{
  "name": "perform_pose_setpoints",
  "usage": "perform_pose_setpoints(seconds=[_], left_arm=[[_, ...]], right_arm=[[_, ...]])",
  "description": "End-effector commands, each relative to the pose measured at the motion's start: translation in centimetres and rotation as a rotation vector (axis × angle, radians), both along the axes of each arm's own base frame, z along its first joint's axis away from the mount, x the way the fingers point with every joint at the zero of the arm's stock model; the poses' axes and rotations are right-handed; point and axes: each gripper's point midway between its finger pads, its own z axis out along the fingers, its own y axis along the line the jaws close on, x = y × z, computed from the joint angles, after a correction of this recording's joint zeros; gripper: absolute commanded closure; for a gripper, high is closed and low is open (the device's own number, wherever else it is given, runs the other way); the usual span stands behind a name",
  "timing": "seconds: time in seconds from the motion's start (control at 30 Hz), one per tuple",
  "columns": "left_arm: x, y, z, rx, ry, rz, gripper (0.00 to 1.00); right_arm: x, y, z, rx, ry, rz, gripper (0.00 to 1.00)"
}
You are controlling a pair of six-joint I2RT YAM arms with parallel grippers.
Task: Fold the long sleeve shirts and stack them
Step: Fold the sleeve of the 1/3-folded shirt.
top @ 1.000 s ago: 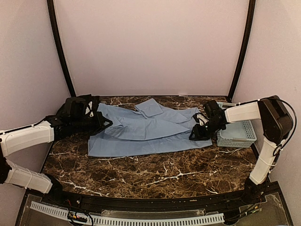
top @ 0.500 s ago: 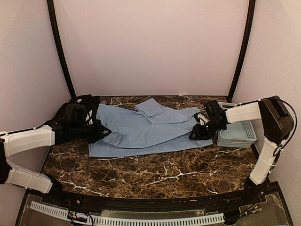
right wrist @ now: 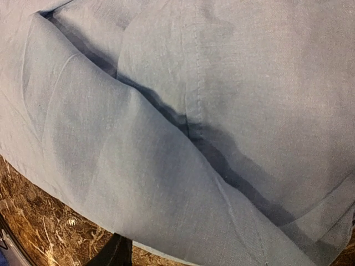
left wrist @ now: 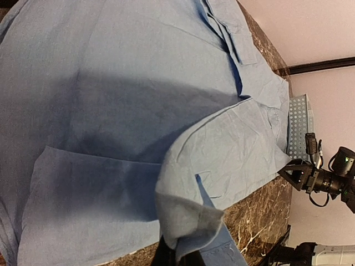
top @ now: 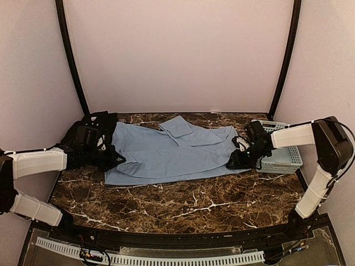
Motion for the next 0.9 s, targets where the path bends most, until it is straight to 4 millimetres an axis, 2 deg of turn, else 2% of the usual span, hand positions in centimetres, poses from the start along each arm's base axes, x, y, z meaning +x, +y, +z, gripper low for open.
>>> perform_pose_setpoints(seconds=[0.0, 0.1, 0.23, 0.33, 0.43, 0.57, 0.63, 0.87], left_arm=[[0.2, 0.6, -1.0, 0.006, 0.000, -0.012, 1.00], [0.1, 1.2, -1.6, 0.008, 0.009, -0.004, 1.00], [0.0, 1.8, -2.2, 0.012, 0.018, 0.004, 1.00], [0.0, 2.1, -2.7, 0.012, 0.026, -0.003, 0.98], [0.0, 2.3, -3.2, 0.020, 0.037, -0.011, 0.98], [-0.3, 2.3, -4.2, 0.020, 0.053, -0.015, 0.97], [-0.3, 2.3, -4.4, 0.014, 0.056, -0.015, 0.97], [0.1, 2.2, -4.0, 0.011, 0.042, -0.013, 0.97]], right_arm=[[-0.8, -0.3, 1.3, 0.019, -0.012, -0.001, 0.54], [-1.0, 0.0, 3.0, 0.049, -0.038, -0.004, 0.54], [-0.2, 0.7, 5.7, 0.098, -0.097, -0.008, 0.54], [0.6, 1.3, 6.6, 0.112, -0.131, -0.008, 0.55], [1.9, 1.8, 6.5, 0.125, -0.162, -0.017, 0.55], [3.1, 2.2, 4.7, 0.116, -0.139, -0.026, 0.58], [2.6, 2.3, 4.2, 0.120, -0.113, -0.020, 0.60], [-0.9, 1.9, 4.9, 0.096, -0.098, -0.026, 0.60]])
